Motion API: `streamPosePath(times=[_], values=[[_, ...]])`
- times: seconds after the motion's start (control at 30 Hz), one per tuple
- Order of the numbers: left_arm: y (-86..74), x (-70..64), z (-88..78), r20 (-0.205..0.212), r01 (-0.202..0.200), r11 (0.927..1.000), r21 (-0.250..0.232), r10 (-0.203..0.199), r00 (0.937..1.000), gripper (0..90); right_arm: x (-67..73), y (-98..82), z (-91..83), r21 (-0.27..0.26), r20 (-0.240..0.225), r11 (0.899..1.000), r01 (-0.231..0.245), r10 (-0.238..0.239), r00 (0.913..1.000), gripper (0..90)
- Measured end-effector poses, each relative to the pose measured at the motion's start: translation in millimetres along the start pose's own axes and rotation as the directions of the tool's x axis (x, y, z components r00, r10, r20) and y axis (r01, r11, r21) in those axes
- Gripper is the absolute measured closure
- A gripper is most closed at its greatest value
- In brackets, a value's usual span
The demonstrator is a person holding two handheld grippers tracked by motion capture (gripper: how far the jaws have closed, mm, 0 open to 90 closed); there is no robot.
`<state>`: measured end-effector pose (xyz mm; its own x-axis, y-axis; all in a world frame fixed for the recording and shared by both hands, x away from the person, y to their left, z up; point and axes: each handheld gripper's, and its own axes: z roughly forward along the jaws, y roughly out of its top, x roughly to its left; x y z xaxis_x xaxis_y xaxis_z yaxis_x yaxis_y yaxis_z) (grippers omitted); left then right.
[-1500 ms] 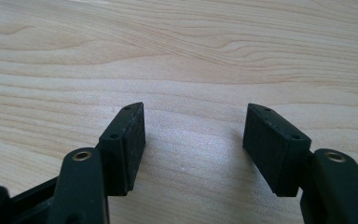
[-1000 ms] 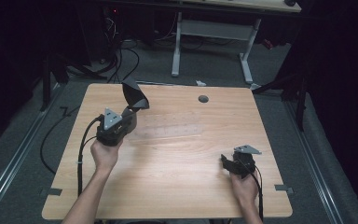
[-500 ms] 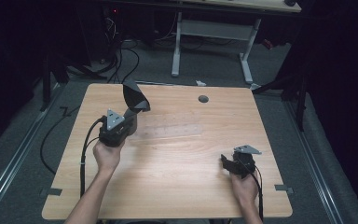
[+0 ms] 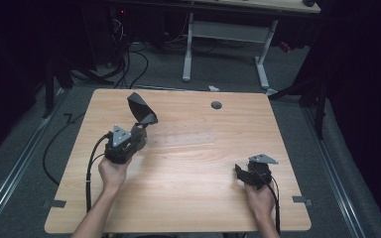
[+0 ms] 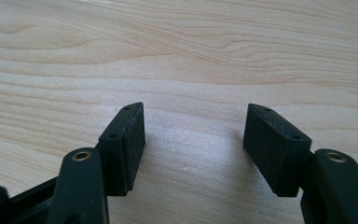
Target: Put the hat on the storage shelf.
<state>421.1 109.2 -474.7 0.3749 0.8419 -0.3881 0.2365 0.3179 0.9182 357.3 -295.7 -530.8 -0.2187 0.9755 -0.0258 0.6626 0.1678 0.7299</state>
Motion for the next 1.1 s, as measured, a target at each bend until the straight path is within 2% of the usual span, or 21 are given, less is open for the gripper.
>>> streamPosePath(times=[0.2,0.33,0.47,0.63,0.7,0.8,0.97,1.1], values=[[0.3,4.8,-6.2,-0.007,0.014,0.9999,0.008,-0.014,0.9999,75.0,0.0,0.0,0.0,0.001,0.001,1.0,-0.001,0.001,1.0,38.9],[-0.6,8.9,-9.3,-0.009,0.04,0.9988,0.028,-0.04,0.9992,61.4,0.0,0.0,0.0,0.001,0.001,1.0,-0.002,0.002,1.0,38.9],[-2.2,13.4,-13.7,-0.001,0.079,0.9939,0.077,-0.079,0.9969,50.3,0.0,0.0,0.0,0.001,0.001,1.0,-0.002,0.002,1.0,38.9],[-5.8,20.3,-22.6,-0.008,0.108,0.9899,0.092,-0.107,0.9942,44.7,0.0,0.0,0.0,0.001,0.001,1.0,-0.003,0.003,1.0,38.9],[-10.6,24.0,-26.7,-0.019,0.11,0.9878,0.11,-0.109,0.9939,43.0,0.0,0.0,0.0,0.001,0.001,1.0,-0.003,0.003,1.0,38.9],[-25.7,33.0,-32.3,-0.059,0.102,0.9829,0.154,-0.094,0.9939,41.2,0.0,0.0,0.0,0.001,0.001,1.0,-0.003,0.003,1.0,38.8],[-57.2,52.9,-37.5,-0.146,0.064,0.9767,0.205,-0.034,0.9887,38.0,0.0,0.0,0.0,0.001,0.0,1.0,-0.002,0.002,1.0,38.7],[-58.8,56.0,-39.2,-0.157,0.058,0.976,0.21,-0.025,0.9873,35.0,0.0,0.1,0.1,0.0,-0.001,1.0,-0.001,0.001,1.0,38.6]])
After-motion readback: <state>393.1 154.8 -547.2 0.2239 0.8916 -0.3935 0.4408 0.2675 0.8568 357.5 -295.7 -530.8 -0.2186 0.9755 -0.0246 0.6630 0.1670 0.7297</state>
